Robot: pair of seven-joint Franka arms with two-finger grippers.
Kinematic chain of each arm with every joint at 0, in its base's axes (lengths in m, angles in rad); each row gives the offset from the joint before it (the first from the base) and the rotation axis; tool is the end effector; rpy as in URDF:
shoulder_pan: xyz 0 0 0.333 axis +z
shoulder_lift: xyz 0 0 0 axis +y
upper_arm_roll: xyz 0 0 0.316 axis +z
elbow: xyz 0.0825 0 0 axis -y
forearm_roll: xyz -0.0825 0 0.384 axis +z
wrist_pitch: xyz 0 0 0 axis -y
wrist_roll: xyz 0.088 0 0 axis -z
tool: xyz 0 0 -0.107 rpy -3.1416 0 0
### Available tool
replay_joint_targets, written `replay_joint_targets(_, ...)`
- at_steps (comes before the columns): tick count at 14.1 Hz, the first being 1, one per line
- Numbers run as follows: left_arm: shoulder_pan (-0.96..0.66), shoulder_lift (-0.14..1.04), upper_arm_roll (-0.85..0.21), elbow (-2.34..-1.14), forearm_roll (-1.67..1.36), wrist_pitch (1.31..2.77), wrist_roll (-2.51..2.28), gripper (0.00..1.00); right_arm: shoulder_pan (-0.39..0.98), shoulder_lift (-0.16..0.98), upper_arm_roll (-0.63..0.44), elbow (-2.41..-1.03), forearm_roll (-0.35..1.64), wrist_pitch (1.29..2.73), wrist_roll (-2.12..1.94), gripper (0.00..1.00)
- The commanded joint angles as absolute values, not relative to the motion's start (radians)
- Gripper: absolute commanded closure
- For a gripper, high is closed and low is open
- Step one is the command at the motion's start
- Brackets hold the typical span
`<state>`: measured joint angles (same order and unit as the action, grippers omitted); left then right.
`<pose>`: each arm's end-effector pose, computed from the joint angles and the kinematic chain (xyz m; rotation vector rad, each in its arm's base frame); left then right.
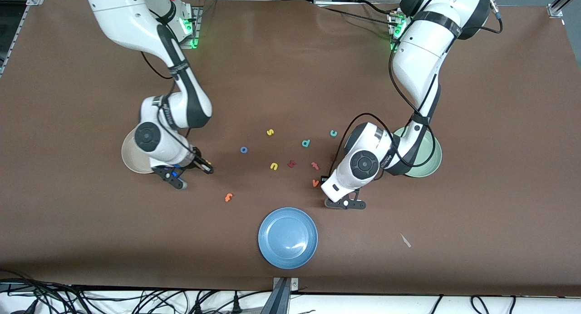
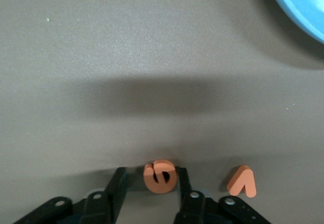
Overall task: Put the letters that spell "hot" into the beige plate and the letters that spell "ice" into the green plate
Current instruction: 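Grasp the yellow letter with the right gripper while the left gripper grasps the orange letter, then drop the yellow letter on the cream plate while the left gripper drops the orange letter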
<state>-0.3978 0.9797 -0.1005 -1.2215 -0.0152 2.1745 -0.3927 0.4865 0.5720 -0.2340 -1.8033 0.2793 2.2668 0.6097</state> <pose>0.6704 -0.3425 0.1739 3.0618 -0.0819 -0.0949 0.6193 0.1774 0.2274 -2.9983 0.7908 0.1701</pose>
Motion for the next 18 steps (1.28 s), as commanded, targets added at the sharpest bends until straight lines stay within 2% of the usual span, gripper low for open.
replay_joint_targets(1, -0.417, 1.005, -0.083, -1.187, -0.020, 2.172, -0.400, 0.59, 0.486, 0.447, -0.308, -1.943, 0.296, 2.229, 0.393, 0.98)
replay_joint_targets(2, -0.425, 1.006, -0.081, -1.187, -0.020, 2.174, -0.400, 0.59, 0.486, 0.415, -0.331, -1.992, 0.298, 2.244, 0.333, 0.98)
replay_joint_targets(3, -0.426, 1.006, -0.078, -1.187, -0.014, 2.177, -0.400, 0.64, 0.486, 0.387, -0.360, -2.035, 0.296, 2.252, 0.272, 0.98)
replay_joint_targets(6, -0.431, 1.000, -0.077, -1.189, 0.034, 2.175, -0.397, 0.92, 0.486, 0.347, -0.426, -2.164, 0.301, 2.353, 0.102, 0.94)
replay_joint_targets(7, -0.428, 0.996, -0.078, -1.189, 0.050, 2.171, -0.396, 0.94, 0.485, 0.356, -0.428, -2.183, 0.305, 2.399, 0.082, 0.80)
replay_joint_targets(9, -0.422, 0.971, -0.077, -1.189, 0.057, 2.163, -0.393, 0.95, 0.485, 0.368, -0.428, -2.175, 0.319, 2.415, 0.095, 0.02)
replay_joint_targets(10, -0.413, 0.945, -0.078, -1.199, 0.058, 2.146, -0.388, 0.95, 0.488, 0.368, -0.420, -2.155, 0.340, 2.405, 0.118, 0.00)
replay_joint_targets(14, -0.362, 0.815, -0.080, -1.253, 0.055, 1.910, -0.270, 0.95, 0.529, 0.414, -0.407, -2.001, 0.347, 2.320, 0.317, 0.00)
replay_joint_targets(18, -0.272, 0.642, -0.083, -1.466, 0.055, 1.882, -0.082, 0.94, 0.552, 0.559, -0.339, -1.777, 0.348, 2.283, 0.591, 0.00)
